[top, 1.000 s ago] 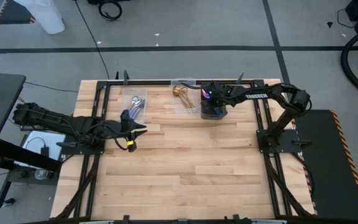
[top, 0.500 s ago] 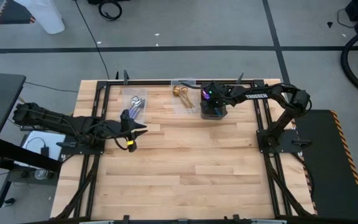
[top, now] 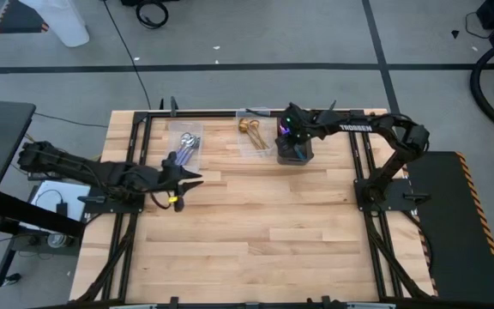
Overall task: Sort silverware by color (type)
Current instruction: Return to Home Position
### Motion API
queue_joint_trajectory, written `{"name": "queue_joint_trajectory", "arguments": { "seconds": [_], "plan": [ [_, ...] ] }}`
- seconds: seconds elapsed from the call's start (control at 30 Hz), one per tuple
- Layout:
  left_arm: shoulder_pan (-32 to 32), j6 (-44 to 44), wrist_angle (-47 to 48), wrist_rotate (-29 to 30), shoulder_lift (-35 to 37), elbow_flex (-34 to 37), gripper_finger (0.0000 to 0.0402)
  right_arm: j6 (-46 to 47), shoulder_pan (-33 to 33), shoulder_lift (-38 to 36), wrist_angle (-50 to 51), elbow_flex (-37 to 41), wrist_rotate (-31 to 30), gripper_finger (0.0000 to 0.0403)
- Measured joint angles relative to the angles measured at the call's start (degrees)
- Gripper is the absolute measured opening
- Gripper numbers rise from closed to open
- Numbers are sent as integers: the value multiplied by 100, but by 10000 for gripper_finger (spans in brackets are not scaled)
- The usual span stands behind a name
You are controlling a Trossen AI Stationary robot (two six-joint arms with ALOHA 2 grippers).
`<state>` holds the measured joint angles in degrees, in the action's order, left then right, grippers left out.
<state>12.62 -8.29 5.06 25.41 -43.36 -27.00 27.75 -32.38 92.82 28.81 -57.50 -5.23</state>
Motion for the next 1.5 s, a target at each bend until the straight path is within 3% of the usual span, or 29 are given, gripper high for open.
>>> {"name": "queue_joint_trajectory", "arguments": {
  "seconds": [0.23, 0.43, 0.6, 0.8, 1.37, 1.5],
  "plan": [
    [-34, 13, -317, -110, 749, 460, 94, -366, -1, -297, 680, -244, -13, 142],
    [-118, 154, -502, -123, 1349, 741, 94, -599, 93, -1145, 831, -246, -440, 142],
    [-326, 204, -813, -130, 1803, 1083, 94, -772, 267, -1875, 833, -248, -456, 142],
    [-679, 131, -1007, -493, 2395, 1333, 94, -980, 602, -2736, 768, -222, -669, 142],
    [-828, 148, -657, -617, 3507, 1444, 93, -1149, 1082, -4946, 157, 808, -867, 142],
    [-828, 150, -503, -848, 3808, 1444, 93, -1211, 1159, -5434, -114, 1069, -648, 142]
  ]
}}
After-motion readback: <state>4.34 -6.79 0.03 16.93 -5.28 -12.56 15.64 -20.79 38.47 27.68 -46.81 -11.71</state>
